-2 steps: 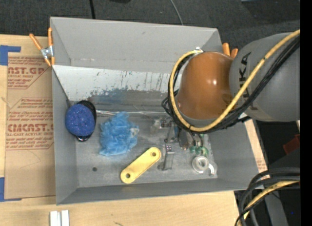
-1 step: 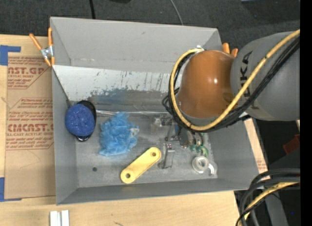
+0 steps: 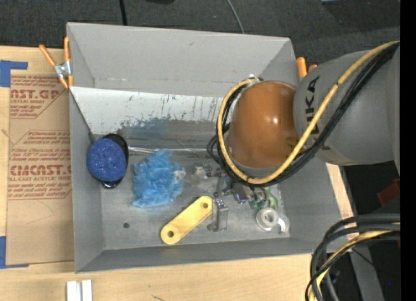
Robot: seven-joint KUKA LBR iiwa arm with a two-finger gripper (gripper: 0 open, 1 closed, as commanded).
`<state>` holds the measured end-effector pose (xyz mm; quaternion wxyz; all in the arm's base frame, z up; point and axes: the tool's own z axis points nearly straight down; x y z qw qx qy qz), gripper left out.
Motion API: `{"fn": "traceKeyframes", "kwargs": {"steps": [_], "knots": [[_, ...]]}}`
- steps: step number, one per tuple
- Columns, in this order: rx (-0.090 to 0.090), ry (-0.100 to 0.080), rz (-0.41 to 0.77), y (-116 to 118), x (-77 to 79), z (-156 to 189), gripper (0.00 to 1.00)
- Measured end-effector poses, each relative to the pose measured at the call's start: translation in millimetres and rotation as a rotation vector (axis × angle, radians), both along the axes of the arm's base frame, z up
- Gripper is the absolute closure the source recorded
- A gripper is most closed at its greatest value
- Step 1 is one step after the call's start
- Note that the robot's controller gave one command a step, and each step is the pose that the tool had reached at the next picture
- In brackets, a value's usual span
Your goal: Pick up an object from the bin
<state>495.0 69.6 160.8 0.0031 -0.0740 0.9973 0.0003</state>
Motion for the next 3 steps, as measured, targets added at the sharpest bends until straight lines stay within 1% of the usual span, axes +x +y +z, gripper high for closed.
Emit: {"fn": "traceKeyframes", "kwargs": {"steps": [1,2,3], "knots": [[0.0,0.008,0.278,14,-8.4,-26,0.0],[-0.002,0.0,0.435,16,-3.5,-25,0.0],[0.001,0.003,0.529,14,0.9,-87,0.0]]}}
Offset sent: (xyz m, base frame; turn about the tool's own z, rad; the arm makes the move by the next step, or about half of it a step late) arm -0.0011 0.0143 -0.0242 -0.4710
